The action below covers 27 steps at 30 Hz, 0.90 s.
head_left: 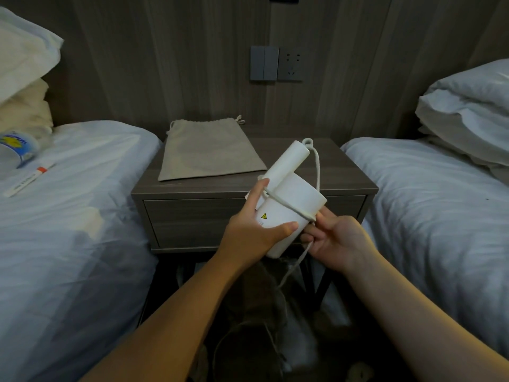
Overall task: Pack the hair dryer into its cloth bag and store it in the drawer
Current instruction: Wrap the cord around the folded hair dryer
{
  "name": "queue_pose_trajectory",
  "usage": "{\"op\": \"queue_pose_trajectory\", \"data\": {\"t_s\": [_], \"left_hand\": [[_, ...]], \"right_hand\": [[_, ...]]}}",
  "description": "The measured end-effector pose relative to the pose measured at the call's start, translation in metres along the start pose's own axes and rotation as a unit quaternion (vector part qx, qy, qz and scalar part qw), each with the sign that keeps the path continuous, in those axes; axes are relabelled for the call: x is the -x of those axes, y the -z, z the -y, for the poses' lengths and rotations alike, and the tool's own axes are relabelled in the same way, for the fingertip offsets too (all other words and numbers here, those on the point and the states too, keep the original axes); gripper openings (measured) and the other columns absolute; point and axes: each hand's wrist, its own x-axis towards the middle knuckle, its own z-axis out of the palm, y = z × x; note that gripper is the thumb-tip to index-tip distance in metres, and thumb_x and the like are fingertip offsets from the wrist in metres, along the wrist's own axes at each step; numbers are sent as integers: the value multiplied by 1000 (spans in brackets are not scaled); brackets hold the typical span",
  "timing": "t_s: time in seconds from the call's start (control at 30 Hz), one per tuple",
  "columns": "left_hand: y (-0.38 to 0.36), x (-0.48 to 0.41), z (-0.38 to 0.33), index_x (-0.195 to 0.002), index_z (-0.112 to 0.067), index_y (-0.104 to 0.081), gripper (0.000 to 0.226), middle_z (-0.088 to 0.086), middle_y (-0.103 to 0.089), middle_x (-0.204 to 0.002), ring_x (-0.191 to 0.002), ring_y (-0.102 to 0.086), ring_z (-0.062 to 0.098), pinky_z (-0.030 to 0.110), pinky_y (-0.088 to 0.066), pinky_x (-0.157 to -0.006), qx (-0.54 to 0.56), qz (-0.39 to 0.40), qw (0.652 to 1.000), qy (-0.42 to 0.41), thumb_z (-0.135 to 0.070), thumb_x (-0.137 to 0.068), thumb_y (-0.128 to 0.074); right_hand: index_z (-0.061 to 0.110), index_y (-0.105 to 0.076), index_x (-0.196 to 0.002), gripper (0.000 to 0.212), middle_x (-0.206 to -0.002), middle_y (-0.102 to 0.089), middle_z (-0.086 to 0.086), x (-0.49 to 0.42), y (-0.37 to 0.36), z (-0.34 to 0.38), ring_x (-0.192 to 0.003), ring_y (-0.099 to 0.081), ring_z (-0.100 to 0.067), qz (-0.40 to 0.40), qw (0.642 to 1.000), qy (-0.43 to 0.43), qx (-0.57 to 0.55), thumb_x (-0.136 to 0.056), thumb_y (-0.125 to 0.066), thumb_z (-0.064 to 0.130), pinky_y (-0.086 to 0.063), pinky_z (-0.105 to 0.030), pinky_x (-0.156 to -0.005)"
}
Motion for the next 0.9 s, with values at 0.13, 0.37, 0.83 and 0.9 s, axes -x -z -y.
{"op": "queue_pose_trajectory", "data": {"t_s": [0.13, 0.37, 0.83, 0.9], "left_hand": [[0, 0, -2, -137, -49, -28, 80, -11, -45, -119, -95, -54, 4, 19, -48, -73, 26, 4, 1000, 15, -34, -75, -74], [3, -6, 2, -137, -46, -34, 79, -6, -52, -126, -102, -57, 8, 21, -48, -74, 68, -2, 997, 27, -40, -71, -76], [6, -9, -3, -139, -35, -36, 57, -6, -47, -117, -90, -51, 3, 19, -43, -66, 67, -27, 994, 79, -49, -86, -54], [9, -9, -4, -139, -34, -35, 58, -4, -47, -120, -91, -52, 4, 20, -43, -66, 70, -14, 994, 83, -47, -86, -55]], "right_hand": [[24, -42, -139, 51, -56, -50, 1, 0, -2, -4, -39, -32, -8, -35, 991, 82, 99, -95, -27, 1, -35, -23, -40], [32, -33, -144, 48, -55, -48, -10, 4, -6, -4, -42, -42, -16, -67, 886, 217, 405, -100, -33, 12, -38, -25, -39], [35, -24, -145, 46, -80, -47, 11, -7, 0, -9, -69, -46, -4, -37, 772, 241, 587, -100, -26, 27, -35, -19, -58], [42, -20, -145, 47, -71, -45, 3, -7, -1, -11, -58, -44, -7, -15, 828, 191, 527, -101, -26, 27, -35, -23, -52]]}}
